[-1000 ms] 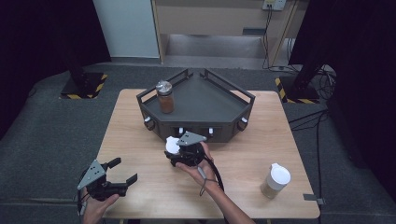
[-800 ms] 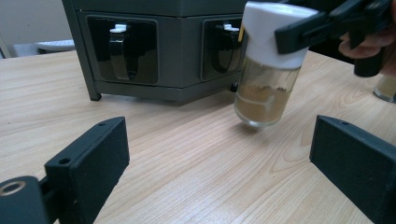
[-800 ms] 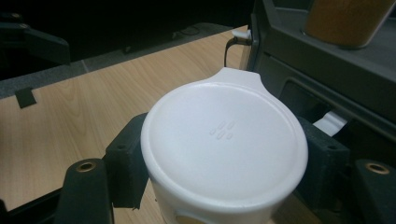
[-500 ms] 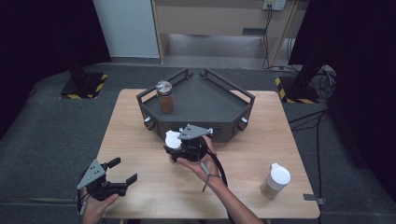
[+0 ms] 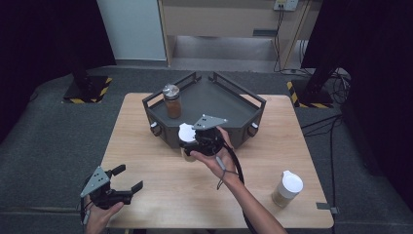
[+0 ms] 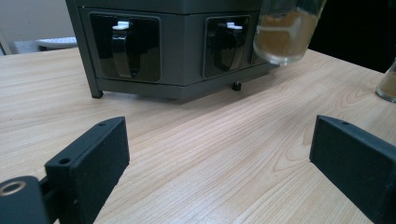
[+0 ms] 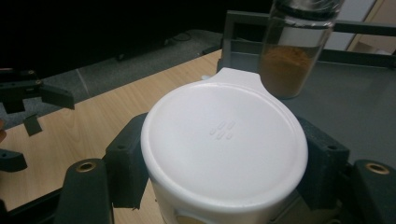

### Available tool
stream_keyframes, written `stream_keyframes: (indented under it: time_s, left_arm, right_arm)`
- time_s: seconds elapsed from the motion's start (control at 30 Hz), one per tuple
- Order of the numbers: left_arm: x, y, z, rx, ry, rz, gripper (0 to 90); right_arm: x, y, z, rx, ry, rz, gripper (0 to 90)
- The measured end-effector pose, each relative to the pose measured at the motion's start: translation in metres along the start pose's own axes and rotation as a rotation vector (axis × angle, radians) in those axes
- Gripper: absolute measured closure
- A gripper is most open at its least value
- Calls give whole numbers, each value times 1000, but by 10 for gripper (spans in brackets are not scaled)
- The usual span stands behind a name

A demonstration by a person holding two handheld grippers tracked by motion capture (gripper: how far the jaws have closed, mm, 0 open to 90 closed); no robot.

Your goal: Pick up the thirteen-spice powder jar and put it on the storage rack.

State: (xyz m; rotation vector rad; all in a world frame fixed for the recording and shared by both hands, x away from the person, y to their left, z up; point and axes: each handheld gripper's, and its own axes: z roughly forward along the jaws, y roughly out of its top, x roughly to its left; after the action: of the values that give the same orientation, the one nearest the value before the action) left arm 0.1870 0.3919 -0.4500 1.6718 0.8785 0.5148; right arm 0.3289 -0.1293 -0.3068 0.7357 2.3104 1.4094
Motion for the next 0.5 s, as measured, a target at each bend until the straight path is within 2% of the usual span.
stream_keyframes:
  time_s: [0.5]
  left_arm:
    - [1,-1,0,-1,-2,-4,41]
  right_arm:
    - [-28,43,-16,1,-59,37,309]
